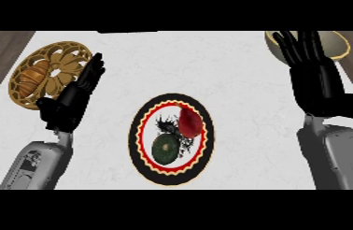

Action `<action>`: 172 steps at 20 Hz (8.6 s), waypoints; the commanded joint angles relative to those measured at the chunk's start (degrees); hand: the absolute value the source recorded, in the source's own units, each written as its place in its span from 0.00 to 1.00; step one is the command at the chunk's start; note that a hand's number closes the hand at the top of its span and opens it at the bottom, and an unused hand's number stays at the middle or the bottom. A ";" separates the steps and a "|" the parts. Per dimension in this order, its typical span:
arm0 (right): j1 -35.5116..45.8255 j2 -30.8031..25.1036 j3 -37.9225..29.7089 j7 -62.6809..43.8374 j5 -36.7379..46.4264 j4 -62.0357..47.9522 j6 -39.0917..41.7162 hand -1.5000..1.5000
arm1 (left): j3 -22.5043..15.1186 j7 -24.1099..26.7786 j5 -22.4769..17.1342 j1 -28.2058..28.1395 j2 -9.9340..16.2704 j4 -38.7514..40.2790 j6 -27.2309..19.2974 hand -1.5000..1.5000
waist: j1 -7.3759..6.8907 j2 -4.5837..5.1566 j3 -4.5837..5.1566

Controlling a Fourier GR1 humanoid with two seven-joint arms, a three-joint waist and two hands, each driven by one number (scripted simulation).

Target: Pick the squash from the plate and place it in the bowl

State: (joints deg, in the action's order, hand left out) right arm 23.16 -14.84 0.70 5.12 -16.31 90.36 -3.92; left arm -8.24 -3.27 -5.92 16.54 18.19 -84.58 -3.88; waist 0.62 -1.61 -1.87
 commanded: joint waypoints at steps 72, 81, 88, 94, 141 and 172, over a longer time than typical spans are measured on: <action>14.92 14.83 39.72 -3.43 54.16 -33.26 24.50 1.00 | 11.27 -6.38 14.47 0.05 -3.63 -2.89 -4.03 0.50 | -0.89 1.73 1.86; 20.71 14.82 39.57 -0.84 47.57 -37.35 21.49 1.00 | 12.44 -4.67 13.33 -3.18 -4.01 -4.67 -1.08 0.50 | -1.33 1.71 1.86; 3.89 9.41 41.40 -11.57 53.70 -21.71 16.80 1.00 | 12.03 -6.63 14.99 -5.88 -4.65 -9.49 -2.48 0.50 | 0.07 1.24 1.86; -8.67 3.84 42.64 -23.54 55.76 2.85 17.18 1.00 | 12.13 -6.45 15.28 -5.52 -5.48 -7.68 -2.82 0.50 | 0.87 1.15 1.90; 22.53 -15.64 -18.56 15.04 54.37 -57.88 -17.55 1.00 | 9.67 -4.58 18.09 -1.59 -8.46 -5.49 -2.01 0.50 | -4.62 3.32 1.65; 26.30 -32.54 -37.57 33.54 35.23 -81.56 18.83 0.00 | 11.60 -5.32 16.37 -1.00 -8.27 -5.56 -1.27 0.50 | -3.39 3.15 1.51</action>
State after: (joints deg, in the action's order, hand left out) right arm 51.50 -43.88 -35.05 36.23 20.97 9.84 7.90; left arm 2.66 -9.60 11.08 16.34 10.08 -90.68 -5.09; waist -3.61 1.82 -0.38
